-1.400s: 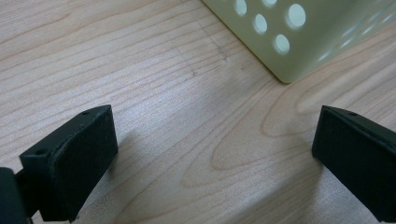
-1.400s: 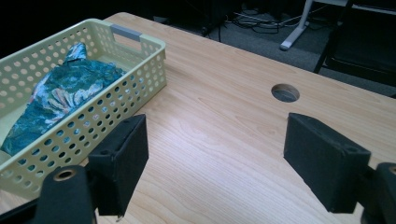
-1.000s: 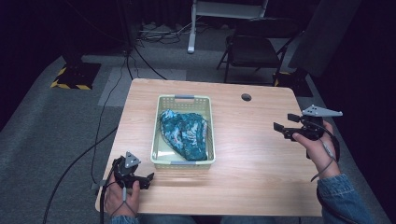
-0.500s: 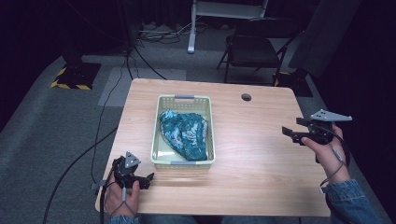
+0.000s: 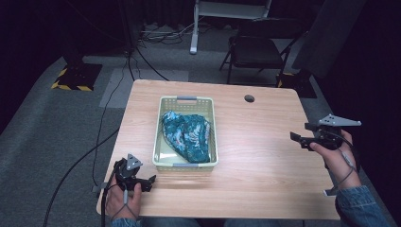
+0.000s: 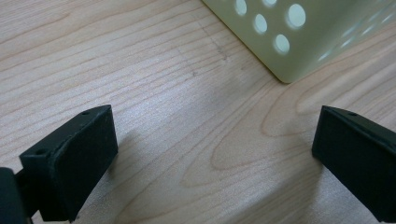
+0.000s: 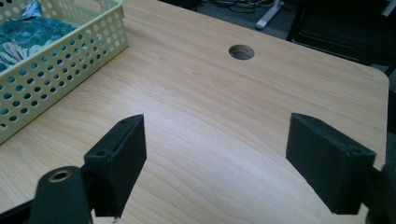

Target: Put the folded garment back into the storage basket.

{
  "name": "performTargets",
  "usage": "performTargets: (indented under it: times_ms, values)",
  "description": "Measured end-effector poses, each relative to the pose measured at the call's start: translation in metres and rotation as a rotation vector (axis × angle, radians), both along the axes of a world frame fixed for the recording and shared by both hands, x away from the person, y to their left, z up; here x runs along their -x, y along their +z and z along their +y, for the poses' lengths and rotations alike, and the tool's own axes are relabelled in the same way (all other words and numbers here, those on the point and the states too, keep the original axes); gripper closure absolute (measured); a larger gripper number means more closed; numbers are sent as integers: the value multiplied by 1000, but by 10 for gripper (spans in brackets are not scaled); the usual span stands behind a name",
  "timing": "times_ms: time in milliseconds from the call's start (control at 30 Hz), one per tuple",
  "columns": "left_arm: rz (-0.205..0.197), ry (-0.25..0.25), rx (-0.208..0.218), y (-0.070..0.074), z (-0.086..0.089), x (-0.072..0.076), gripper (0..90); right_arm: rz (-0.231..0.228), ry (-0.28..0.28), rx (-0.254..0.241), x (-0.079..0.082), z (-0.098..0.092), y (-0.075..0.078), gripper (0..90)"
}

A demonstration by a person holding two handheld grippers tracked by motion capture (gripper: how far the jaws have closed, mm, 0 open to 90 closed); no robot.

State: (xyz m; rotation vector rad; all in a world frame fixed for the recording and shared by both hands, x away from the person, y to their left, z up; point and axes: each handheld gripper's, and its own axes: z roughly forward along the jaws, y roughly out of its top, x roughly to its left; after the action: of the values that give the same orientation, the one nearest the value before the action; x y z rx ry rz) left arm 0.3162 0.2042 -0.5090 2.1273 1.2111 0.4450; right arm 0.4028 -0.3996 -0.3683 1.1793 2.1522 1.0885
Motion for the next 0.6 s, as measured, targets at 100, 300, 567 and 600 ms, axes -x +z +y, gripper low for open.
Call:
performTargets:
  times_ms: [100,300,567,600]
  values:
    - [-1,1,0,0,0,0,3,10,-2,5,1,-3,-2,202]
    - [2,0,0,0,0,0,3,24,-2,10,3,-7,-6,201]
    - [-2,-1,-1,0,0,0,2,38,-6,16,8,-13,-11,199]
    - [-2,0,-1,0,0,0,3,42,-8,17,9,-14,-12,198]
